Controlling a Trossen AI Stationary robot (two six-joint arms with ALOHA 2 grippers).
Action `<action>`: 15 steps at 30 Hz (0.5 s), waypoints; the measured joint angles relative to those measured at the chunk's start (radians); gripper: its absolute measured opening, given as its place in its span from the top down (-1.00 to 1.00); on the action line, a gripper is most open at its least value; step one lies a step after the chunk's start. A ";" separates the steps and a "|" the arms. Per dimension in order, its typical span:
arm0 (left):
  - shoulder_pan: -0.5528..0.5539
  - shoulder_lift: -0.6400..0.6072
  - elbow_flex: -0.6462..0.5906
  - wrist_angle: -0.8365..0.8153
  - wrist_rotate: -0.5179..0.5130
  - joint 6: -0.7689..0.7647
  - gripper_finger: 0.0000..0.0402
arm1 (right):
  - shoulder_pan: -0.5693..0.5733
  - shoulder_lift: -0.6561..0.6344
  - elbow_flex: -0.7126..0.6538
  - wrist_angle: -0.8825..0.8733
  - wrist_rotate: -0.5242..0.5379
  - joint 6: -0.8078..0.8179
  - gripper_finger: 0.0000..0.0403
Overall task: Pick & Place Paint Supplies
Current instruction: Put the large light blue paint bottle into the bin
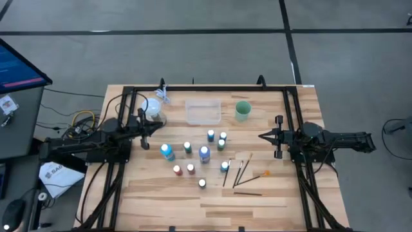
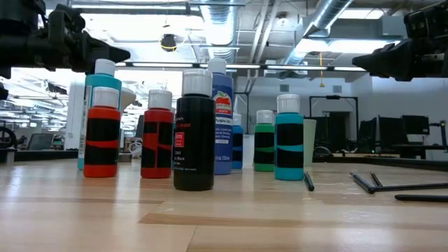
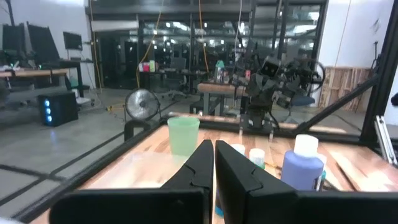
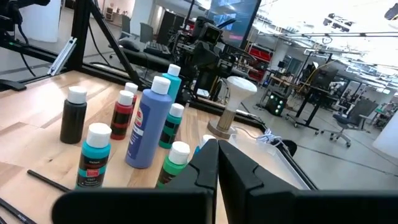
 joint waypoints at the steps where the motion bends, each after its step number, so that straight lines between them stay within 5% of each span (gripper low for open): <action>1: 0.000 0.000 0.000 0.018 0.000 0.000 0.99 | 0.000 0.000 -0.001 0.007 0.000 0.000 0.97; 15: 0.000 0.000 0.000 0.205 -0.017 -0.112 0.99 | 0.014 0.000 -0.001 0.097 0.000 0.087 0.97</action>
